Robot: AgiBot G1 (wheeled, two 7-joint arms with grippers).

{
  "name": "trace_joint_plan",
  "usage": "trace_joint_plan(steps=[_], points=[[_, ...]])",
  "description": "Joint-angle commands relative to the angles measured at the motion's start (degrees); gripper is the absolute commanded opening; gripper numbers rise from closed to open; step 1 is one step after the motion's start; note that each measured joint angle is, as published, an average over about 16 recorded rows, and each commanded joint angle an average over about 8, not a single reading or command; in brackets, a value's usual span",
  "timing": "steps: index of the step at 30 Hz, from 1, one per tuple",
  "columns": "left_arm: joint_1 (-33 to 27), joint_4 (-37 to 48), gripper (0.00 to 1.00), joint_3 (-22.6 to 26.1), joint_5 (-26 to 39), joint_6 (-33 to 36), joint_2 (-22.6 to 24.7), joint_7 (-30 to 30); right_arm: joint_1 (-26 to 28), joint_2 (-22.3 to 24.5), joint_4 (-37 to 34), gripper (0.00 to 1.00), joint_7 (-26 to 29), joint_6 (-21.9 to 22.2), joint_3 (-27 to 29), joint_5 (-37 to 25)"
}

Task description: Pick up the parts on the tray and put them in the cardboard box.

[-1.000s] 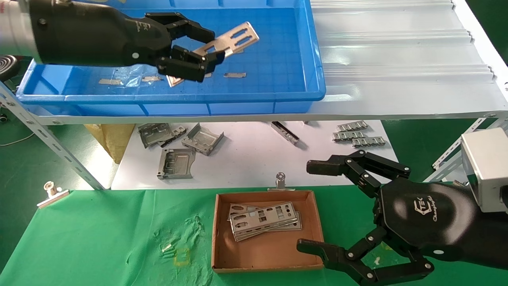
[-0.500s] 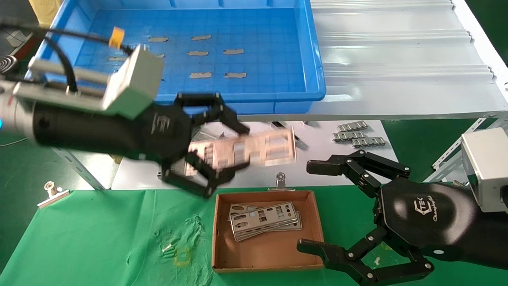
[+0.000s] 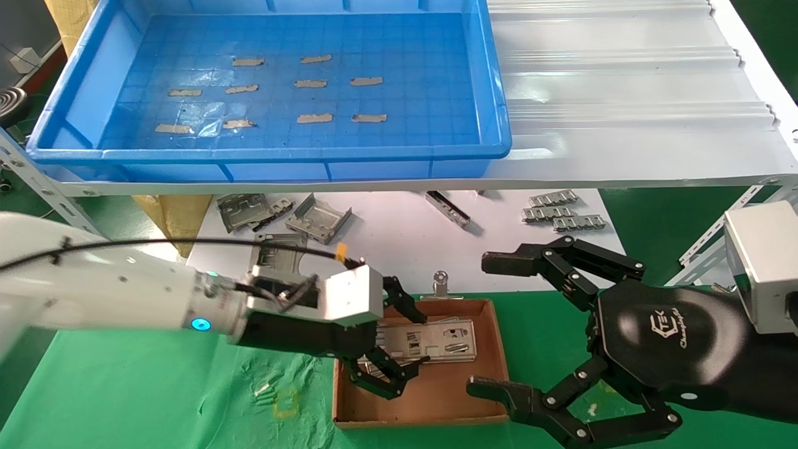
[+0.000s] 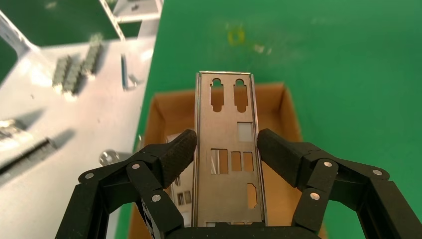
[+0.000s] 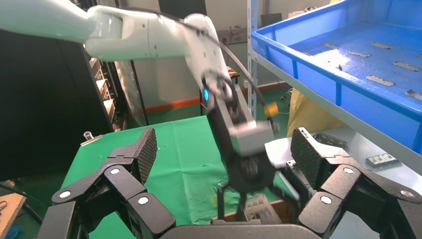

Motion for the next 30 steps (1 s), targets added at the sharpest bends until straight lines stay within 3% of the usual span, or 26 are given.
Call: trace_joint_plan(steps=[1, 4, 5, 12, 13, 30], points=[[1.5, 1.4, 0.00, 0.6, 1.3, -2.4, 1.5, 1.4, 0.0, 0.0, 0.0, 1.00, 0.0, 0.0, 0.0, 0.0], [2.2, 3.9, 0.00, 0.9, 2.0, -4.1, 3.4, 2.9, 0.0, 0.0, 0.0, 1.00, 0.0, 0.0, 0.0, 0.0], [2.4, 4.8, 0.06, 1.0, 2.2, -4.5, 3.9, 3.3, 0.0, 0.0, 0.0, 1.00, 0.0, 0.0, 0.0, 0.0], [2.7, 11.9, 0.91, 1.4, 3.2, -6.9, 7.4, 6.7, 0.0, 0.0, 0.0, 1.00, 0.0, 0.0, 0.0, 0.0], [2.6, 12.9, 0.98, 1.4, 3.3, -7.1, 7.8, 7.1, 0.0, 0.0, 0.0, 1.00, 0.0, 0.0, 0.0, 0.0], [-0.8, 23.8, 1.00, 0.4, 1.6, -4.6, 11.0, 13.1, 0.0, 0.0, 0.0, 1.00, 0.0, 0.0, 0.0, 0.0]])
